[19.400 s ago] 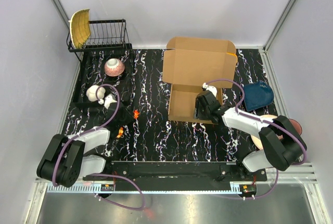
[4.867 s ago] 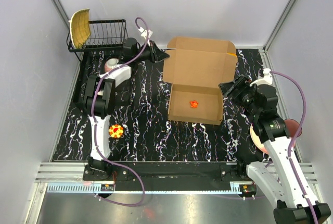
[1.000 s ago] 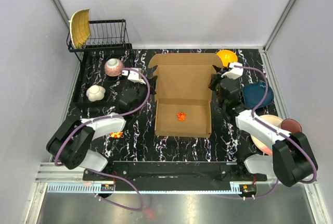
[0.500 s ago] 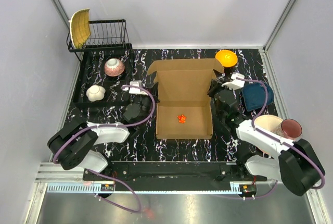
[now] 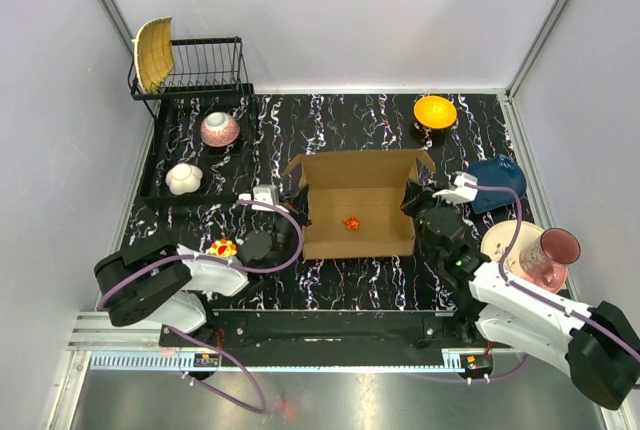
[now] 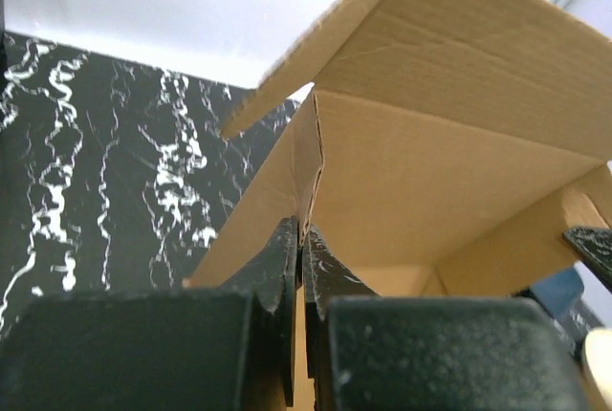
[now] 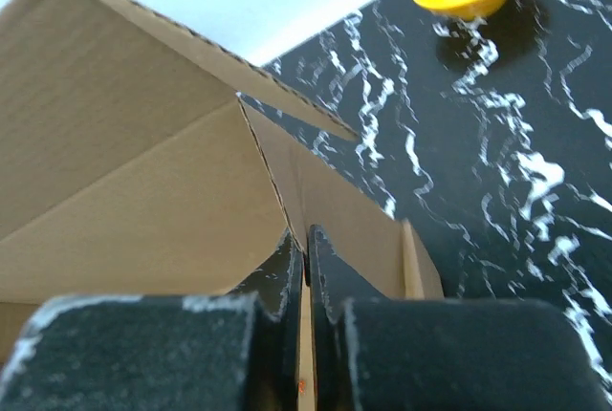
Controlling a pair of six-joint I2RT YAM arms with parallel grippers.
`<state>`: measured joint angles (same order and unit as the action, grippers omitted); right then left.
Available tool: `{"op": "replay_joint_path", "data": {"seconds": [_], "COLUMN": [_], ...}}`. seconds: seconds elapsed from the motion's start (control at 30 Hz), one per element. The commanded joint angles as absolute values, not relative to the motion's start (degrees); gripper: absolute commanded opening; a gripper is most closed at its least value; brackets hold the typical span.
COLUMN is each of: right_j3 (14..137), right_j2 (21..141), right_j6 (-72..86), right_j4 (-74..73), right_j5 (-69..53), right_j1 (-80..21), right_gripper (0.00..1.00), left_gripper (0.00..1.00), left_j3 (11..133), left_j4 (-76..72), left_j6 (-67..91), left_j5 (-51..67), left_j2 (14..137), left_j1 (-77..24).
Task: Fold the paper box
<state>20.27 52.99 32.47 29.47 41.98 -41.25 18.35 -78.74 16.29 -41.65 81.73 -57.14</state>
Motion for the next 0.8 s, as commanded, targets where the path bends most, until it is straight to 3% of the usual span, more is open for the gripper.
{"op": "replay_joint_path", "data": {"seconds": [0.0,0.2,0.33,0.37,0.47,0.77], "right_j3": [16.61,15.47,16.17,16.43,18.1,27.24], "right_j2": [50.55,42.99,37.28,36.31,32.0,24.7], "right_j6": [38.67,42.27,42.36,42.19,41.75,37.88], "right_j4": [11.53,2.04,-2.63,-3.68,-8.51,-20.91], "right_j5": [40.17,39.11,37.1,36.57,34.81,21.99], "right_j1": [-43.94,-44.91,-45.0,-45.09,-45.18,-45.17], "right_gripper": [0.0,0.04,0.23,0.33,0.45,0.61], "left_gripper": [0.0,0.0,0.0,0.0,0.0,0.01], "left_j3": [15.65,11.78,8.8,8.35,6.68,6.33], "left_j4": [-79.63,-82.7,-83.23,-83.32,-83.32,-80.95], "left_j6": [18.98,18.9,18.72,18.55,18.2,15.82], "left_j5": [-39.98,-44.64,-47.63,-48.77,-50.62,-55.1], "left_j2": [82.53,83.32,82.53,82.36,81.48,80.6], "left_j1": [-61.87,-67.58,-69.69,-70.05,-71.01,-72.68]}}
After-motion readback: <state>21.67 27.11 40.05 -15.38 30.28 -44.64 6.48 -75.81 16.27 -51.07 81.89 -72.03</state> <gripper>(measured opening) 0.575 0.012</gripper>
